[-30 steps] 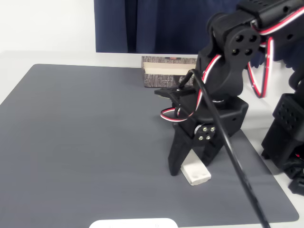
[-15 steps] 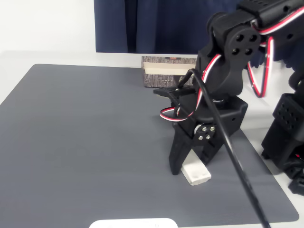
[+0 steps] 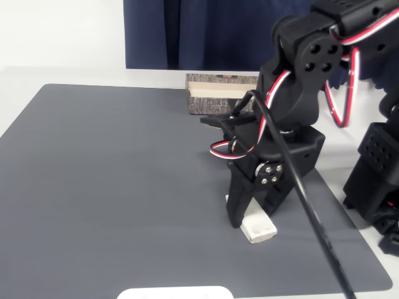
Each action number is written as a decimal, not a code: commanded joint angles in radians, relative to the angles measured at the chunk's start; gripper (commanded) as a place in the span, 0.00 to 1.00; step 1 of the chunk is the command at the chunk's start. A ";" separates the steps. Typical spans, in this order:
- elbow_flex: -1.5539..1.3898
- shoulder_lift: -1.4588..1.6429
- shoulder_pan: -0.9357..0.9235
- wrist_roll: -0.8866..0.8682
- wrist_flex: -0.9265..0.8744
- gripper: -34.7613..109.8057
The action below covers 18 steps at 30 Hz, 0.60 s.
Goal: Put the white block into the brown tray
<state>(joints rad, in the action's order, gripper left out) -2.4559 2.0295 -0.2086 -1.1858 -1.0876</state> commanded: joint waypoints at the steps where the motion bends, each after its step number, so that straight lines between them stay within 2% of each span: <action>1: 0.002 0.028 0.003 0.000 -0.009 0.43; 18: 0.011 0.031 0.015 0.002 -0.008 0.37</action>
<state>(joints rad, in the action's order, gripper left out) -2.4559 2.0325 -0.2071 -1.1858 -1.0876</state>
